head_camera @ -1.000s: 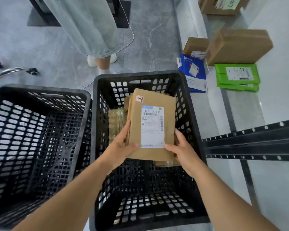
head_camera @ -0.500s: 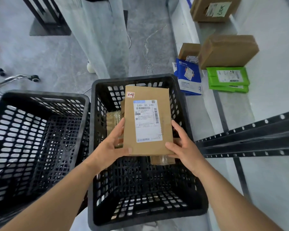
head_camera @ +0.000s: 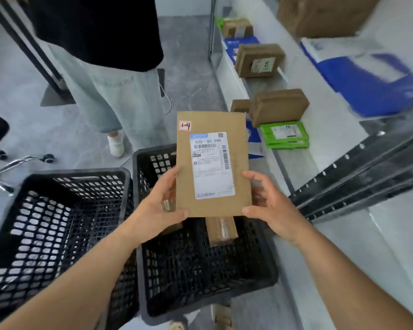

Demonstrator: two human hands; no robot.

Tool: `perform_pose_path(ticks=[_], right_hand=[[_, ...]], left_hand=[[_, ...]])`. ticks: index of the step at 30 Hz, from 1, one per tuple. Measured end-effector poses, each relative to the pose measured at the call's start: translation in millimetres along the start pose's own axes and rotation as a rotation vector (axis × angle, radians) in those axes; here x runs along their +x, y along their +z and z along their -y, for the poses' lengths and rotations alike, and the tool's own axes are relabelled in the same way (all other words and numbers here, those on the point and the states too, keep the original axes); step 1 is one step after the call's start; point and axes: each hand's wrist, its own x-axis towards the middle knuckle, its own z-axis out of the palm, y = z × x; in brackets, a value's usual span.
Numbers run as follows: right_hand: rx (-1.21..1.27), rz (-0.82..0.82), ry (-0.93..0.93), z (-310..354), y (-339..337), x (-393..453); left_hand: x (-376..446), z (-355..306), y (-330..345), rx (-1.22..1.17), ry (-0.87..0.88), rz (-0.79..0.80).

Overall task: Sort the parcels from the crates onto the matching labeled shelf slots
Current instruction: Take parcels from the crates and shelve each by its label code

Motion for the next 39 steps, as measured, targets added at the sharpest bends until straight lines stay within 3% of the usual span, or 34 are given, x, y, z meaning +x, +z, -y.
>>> perform_pose_path(ticks=[20,31,39], right_hand=[[0.085,-0.601,-0.111,60,19,-238],[0.035,-0.797,-0.192,47,14,-393],[0.042,-0.981,-0.196,8,27,-558]], left_hand=[[-69,-116,57,0.107,0.403,0.444],[-139,-164,149,0.094,0.605,0.625],[-245,-185,257,0.134,0.704,0.799]])
